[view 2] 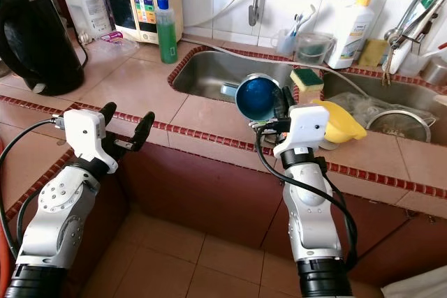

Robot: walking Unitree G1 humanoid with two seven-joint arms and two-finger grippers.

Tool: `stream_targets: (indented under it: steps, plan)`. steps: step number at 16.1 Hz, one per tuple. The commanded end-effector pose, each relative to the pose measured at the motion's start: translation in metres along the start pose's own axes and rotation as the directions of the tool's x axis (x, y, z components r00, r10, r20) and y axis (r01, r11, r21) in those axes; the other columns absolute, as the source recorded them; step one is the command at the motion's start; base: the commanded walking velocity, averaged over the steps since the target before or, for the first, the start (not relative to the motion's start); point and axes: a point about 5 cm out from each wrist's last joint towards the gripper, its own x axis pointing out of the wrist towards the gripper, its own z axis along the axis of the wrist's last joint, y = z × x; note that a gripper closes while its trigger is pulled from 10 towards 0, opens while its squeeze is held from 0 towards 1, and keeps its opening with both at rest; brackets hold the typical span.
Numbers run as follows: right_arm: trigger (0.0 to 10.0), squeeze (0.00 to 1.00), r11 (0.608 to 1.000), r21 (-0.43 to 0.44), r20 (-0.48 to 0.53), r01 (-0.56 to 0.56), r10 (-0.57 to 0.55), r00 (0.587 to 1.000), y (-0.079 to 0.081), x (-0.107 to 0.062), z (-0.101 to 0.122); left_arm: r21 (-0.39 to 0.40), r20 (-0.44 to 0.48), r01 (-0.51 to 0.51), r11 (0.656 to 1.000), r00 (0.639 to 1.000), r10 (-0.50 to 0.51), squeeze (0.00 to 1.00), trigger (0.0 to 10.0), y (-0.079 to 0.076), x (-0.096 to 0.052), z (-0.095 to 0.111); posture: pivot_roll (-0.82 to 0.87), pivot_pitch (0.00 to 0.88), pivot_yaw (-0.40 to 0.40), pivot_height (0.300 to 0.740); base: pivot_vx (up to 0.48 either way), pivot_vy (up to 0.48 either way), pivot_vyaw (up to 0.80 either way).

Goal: Kitchen organization

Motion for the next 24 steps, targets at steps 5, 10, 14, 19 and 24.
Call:
stream_targets:
  steps: [5, 10, 14, 19, 24]
  plan:
    - [10.0, 0.00, 1.000, 0.000, 0.023, 0.006, -0.006, 1.000, -0.0017, 0.0063, 0.0065, 0.010, 0.011, 0.010, 1.000, 1.000, -0.010, 0.00, 10.0, -0.0002, 0.0007, 0.0049, -0.08, 0.017, -0.013, 0.740, 0.367, 0.000, 0.00]
    - [10.0, 0.00, 1.000, -0.003, 0.024, 0.001, -0.001, 1.000, -0.0019, 0.0069, 0.0071, 0.005, 0.014, 0.006, 1.000, 1.000, -0.006, 0.00, 10.0, -0.0008, 0.0011, 0.0050, -0.08, 0.019, -0.016, 0.740, 0.368, 0.000, 0.00]
    - [10.0, 0.00, 1.000, -0.003, 0.024, -0.003, 0.003, 1.000, -0.0012, 0.0075, 0.0073, 0.002, 0.015, 0.004, 1.000, 1.000, -0.004, 0.00, 10.0, -0.0011, 0.0013, 0.0052, -0.08, 0.019, -0.019, 0.740, 0.369, 0.000, 0.00]
    - [10.0, 0.00, 1.000, 0.005, 0.024, -0.009, 0.008, 1.000, 0.0003, 0.0085, 0.0075, 0.001, 0.018, 0.008, 1.000, 1.000, -0.008, 0.00, 10.0, -0.0027, 0.0020, 0.0051, -0.09, 0.006, -0.020, 0.740, 0.367, 0.000, 0.00]
    - [10.0, 0.00, 1.000, 0.013, 0.012, -0.004, 0.003, 1.000, 0.0008, 0.0081, 0.0059, 0.000, 0.025, 0.017, 1.000, 1.000, -0.017, 0.00, 10.0, -0.0033, 0.0032, 0.0067, -0.09, 0.000, -0.019, 0.740, 0.348, 0.000, 0.00]
